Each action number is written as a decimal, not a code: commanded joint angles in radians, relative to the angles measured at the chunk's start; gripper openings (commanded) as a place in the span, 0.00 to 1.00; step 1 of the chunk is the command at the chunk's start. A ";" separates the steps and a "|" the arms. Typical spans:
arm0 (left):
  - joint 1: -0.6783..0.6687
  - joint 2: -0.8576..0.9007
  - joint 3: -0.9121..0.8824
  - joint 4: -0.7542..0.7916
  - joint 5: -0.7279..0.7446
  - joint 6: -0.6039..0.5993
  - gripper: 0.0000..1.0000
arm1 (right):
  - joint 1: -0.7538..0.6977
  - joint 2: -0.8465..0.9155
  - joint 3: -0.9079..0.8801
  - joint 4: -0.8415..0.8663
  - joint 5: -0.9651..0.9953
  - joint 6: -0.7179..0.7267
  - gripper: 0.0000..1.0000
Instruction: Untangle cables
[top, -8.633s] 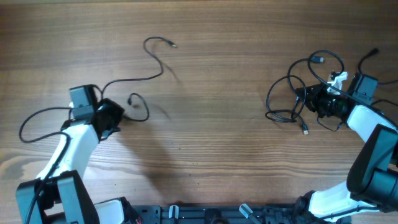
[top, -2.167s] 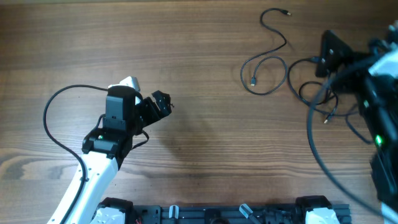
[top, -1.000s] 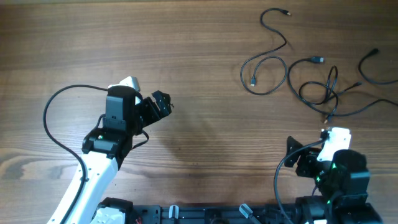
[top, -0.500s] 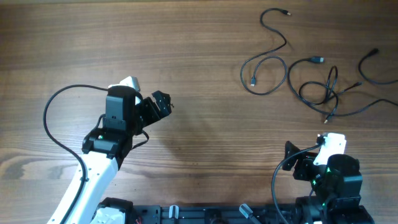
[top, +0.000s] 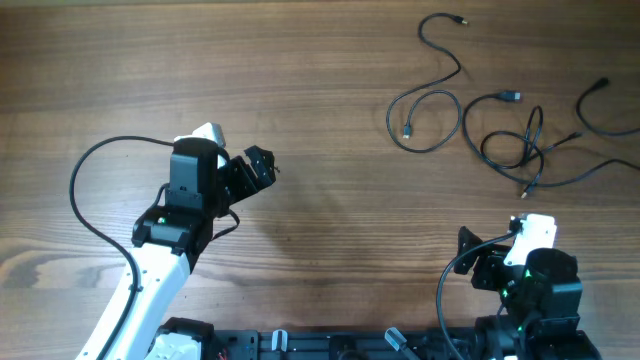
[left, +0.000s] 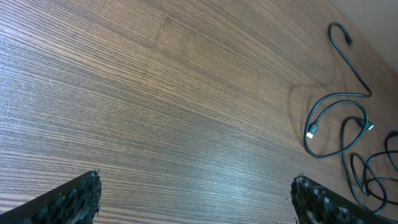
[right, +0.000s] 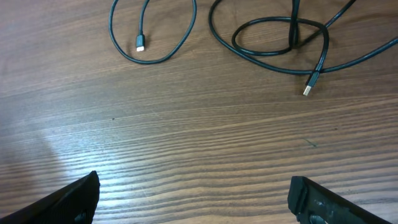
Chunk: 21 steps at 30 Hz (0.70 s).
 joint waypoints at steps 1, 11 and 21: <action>0.004 -0.002 -0.001 0.002 -0.003 0.016 1.00 | -0.002 -0.044 -0.011 0.055 0.022 -0.005 1.00; 0.004 -0.002 -0.001 0.002 -0.003 0.016 1.00 | -0.002 -0.161 -0.012 0.446 0.022 -0.004 1.00; 0.004 -0.002 -0.001 0.002 -0.003 0.016 1.00 | -0.002 -0.232 -0.030 0.550 0.022 -0.003 1.00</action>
